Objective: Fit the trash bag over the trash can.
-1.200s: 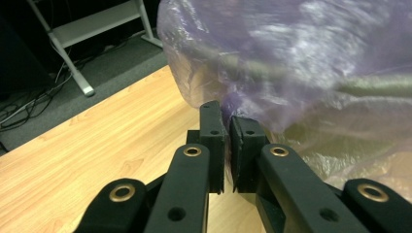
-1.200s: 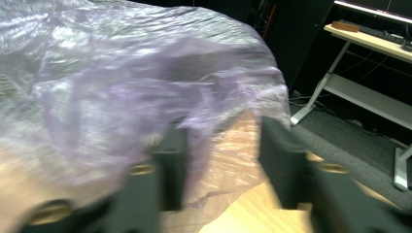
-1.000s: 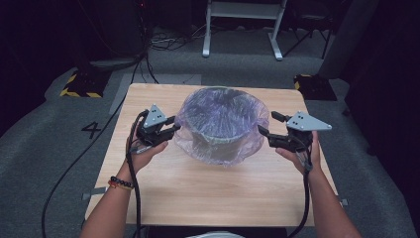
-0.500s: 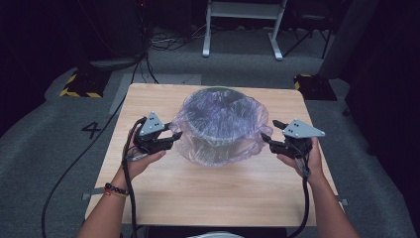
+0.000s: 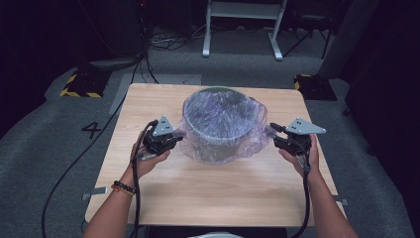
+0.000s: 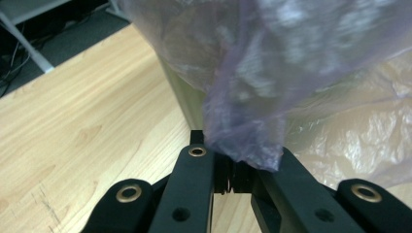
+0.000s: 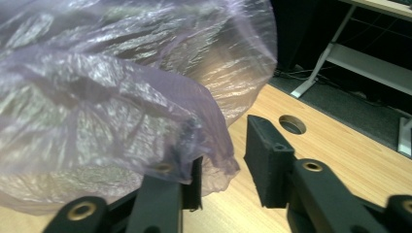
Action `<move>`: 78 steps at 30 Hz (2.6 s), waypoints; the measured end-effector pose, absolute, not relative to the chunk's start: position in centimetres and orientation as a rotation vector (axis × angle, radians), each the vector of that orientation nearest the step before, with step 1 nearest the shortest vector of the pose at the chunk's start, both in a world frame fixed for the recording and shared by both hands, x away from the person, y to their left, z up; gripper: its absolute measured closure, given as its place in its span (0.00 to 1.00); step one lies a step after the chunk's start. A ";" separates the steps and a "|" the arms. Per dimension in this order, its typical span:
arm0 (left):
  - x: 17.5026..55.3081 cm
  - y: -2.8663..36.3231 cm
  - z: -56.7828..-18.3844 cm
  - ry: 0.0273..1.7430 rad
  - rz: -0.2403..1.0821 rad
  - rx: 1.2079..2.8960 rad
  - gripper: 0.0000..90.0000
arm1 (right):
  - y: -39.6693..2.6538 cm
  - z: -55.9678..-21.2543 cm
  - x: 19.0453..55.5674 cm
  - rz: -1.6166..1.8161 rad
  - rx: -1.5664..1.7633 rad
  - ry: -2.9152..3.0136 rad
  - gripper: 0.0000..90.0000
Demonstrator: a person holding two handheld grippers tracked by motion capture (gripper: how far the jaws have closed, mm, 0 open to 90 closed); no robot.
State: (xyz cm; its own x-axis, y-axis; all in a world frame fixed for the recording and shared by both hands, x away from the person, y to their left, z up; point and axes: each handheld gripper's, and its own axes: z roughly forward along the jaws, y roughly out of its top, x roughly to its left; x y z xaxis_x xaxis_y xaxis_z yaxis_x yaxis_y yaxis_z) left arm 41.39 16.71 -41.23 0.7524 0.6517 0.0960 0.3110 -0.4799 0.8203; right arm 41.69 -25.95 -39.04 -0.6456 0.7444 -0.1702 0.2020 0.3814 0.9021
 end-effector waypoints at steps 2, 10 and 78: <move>41.7 16.6 -41.8 0.737 0.509 2.111 0.98 | -26.0 -39.3 42.1 1.237 0.814 2.061 0.80; 41.2 17.5 -41.5 0.751 0.546 2.032 0.73 | -25.6 -39.6 42.4 1.195 0.793 2.042 0.59; 45.7 20.4 -40.6 0.949 0.535 1.894 0.30 | -24.6 -36.8 45.6 1.232 0.839 2.069 0.59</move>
